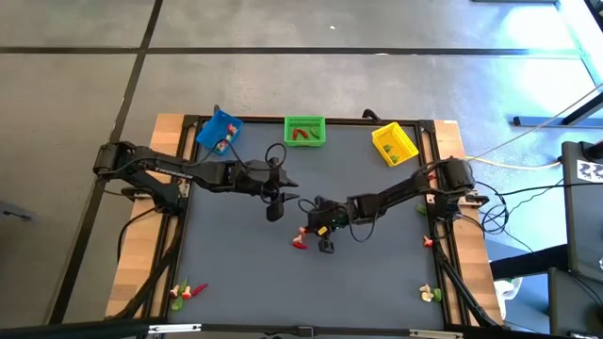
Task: Sort produce into baskets
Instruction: Put the red mushroom into the blue bin
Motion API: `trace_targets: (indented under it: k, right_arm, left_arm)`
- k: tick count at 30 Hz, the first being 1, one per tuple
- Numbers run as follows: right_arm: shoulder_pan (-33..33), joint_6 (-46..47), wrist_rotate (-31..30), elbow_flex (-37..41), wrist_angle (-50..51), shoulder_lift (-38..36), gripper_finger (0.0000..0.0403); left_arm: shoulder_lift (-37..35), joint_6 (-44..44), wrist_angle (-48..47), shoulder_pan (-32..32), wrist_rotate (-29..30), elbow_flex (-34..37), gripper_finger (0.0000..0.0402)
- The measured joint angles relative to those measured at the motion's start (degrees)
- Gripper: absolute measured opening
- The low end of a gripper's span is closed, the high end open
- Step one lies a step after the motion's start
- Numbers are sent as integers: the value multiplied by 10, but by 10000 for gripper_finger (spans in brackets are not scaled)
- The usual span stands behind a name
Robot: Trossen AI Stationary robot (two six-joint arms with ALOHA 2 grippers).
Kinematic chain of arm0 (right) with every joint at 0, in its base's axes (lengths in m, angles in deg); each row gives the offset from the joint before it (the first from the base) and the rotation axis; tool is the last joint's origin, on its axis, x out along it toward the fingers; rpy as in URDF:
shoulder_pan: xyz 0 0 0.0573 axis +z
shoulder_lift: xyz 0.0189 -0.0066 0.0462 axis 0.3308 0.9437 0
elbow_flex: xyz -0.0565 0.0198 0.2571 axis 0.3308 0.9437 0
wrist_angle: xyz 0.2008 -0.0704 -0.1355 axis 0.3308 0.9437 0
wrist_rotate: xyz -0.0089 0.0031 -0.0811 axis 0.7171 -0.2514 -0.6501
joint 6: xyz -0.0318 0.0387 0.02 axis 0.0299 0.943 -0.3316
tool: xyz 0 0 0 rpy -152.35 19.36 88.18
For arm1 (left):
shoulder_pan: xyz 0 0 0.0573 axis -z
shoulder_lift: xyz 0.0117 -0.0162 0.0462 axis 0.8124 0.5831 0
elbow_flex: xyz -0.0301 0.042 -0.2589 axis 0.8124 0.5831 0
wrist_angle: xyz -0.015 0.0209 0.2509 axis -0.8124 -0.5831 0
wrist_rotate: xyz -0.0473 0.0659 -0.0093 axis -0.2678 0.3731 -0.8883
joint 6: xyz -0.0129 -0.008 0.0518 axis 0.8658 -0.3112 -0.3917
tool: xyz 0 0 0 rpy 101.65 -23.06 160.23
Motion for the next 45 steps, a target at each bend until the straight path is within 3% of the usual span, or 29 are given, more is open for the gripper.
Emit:
trace_targets:
  k: [11,22,30,45]
  right_arm:
    - [-1,-5,-58,2,121,-92,11]
    - [-1,-34,-64,2,135,-188,16]
    - [-1,-35,-62,2,130,-200,16]
    - [-1,-44,-36,2,76,-200,17]
  left_arm:
    - [0,-24,-2,8,-1,0,155]
    - [64,-46,21,41,-21,0,155]
    - [93,-69,93,66,-23,0,155]
    - [94,-71,105,72,-22,0,155]
